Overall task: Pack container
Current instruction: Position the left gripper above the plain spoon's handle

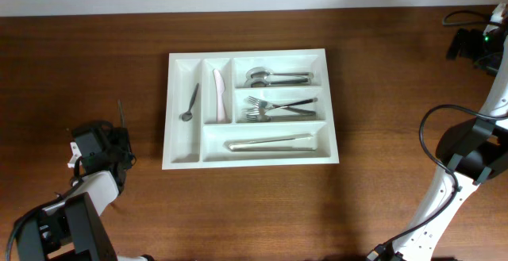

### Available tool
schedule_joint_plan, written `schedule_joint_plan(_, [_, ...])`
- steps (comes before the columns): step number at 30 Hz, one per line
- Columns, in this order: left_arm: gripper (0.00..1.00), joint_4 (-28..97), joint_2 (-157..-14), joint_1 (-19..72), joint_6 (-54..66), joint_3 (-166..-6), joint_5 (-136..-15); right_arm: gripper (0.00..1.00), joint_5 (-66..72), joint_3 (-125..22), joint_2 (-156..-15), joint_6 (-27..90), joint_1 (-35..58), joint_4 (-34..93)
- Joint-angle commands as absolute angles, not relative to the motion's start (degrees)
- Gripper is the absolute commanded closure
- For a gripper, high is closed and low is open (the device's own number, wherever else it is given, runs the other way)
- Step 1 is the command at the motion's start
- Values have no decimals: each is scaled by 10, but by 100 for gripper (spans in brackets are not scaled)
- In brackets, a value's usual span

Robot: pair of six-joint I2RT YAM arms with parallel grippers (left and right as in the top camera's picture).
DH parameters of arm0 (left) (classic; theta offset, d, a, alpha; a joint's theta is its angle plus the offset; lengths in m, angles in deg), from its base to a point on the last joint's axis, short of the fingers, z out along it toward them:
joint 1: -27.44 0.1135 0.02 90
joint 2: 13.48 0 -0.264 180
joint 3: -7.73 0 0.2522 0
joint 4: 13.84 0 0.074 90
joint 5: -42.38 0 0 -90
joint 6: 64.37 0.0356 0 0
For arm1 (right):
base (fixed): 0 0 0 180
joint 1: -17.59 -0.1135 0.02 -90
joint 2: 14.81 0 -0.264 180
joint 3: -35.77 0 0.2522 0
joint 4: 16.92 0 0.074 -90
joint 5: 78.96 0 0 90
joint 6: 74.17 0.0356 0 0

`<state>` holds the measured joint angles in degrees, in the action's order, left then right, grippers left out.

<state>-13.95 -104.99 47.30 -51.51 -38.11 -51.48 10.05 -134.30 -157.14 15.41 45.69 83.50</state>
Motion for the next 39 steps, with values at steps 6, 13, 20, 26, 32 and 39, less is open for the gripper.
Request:
schedule_joint_plan(6, [84,-142,-1055,476,-513,-379,-523,1,100,-1340,-1549,155,461,834])
schedule_joint_plan(13, [95,-142,-1055,476,-513,-379,-523,1,100,-1340,-1549,155,461,834])
schedule_joint_plan(20, [98,-143,-1055,476,-513,-379,-525,1,100,-1340,-1549,155,461,834])
schedule_joint_plan(26, [98,-147,-1055,476,-513,-379,-530,1,100,-1340,-1549,155,461,834])
schedule_joint_plan(32, [98,-185,-1055,476,-501,-379,-551,1,100,-1340,-1549,155,461,834])
schedule_joint_plan(39, [98,-207,-1055,476,-493,-381,-565,1,100,-1340,-1549,155,461,834])
